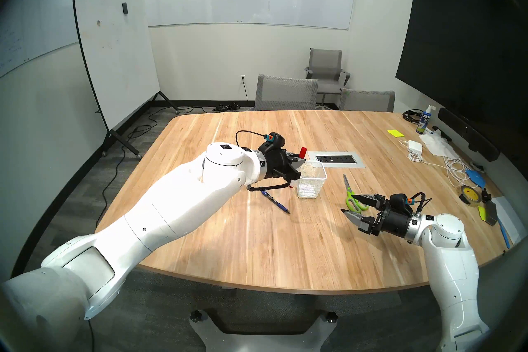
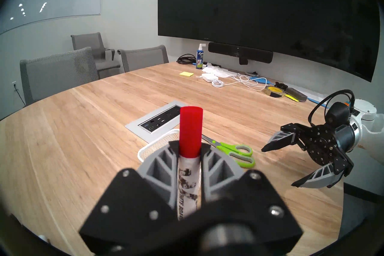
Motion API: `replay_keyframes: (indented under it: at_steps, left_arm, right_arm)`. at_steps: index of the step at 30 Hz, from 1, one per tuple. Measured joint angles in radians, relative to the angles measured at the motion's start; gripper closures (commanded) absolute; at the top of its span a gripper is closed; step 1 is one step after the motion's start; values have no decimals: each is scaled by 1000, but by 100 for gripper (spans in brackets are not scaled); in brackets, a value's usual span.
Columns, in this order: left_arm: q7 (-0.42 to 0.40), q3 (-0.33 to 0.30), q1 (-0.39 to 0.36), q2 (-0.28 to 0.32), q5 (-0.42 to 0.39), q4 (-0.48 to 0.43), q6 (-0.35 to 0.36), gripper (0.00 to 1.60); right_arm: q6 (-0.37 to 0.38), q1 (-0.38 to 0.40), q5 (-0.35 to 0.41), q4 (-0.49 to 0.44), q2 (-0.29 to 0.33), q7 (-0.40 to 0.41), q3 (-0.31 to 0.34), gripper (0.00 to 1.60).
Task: Place the pen, the marker, and the scissors into the pen holder
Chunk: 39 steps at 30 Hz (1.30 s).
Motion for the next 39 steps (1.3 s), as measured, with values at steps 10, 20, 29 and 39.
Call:
replay_keyframes:
  at_steps: [10,20,29,39]
  left_arm:
    - [-38,6,-64,-50,17,90,14,160]
    - [-83,18,-130,-107,37,205,10,160]
    - [-121,28,-178,-157,54,283,2,160]
    - [-158,36,-213,-202,68,330,-14,160]
  right_arm:
    - [0,1,-2,1,-3,2,2,0]
    - [0,2,-5,1,-6,4,4,0]
    - [0,3,-8,2,-9,5,7,0]
    - [0,4,-11,2,-11,6,9,0]
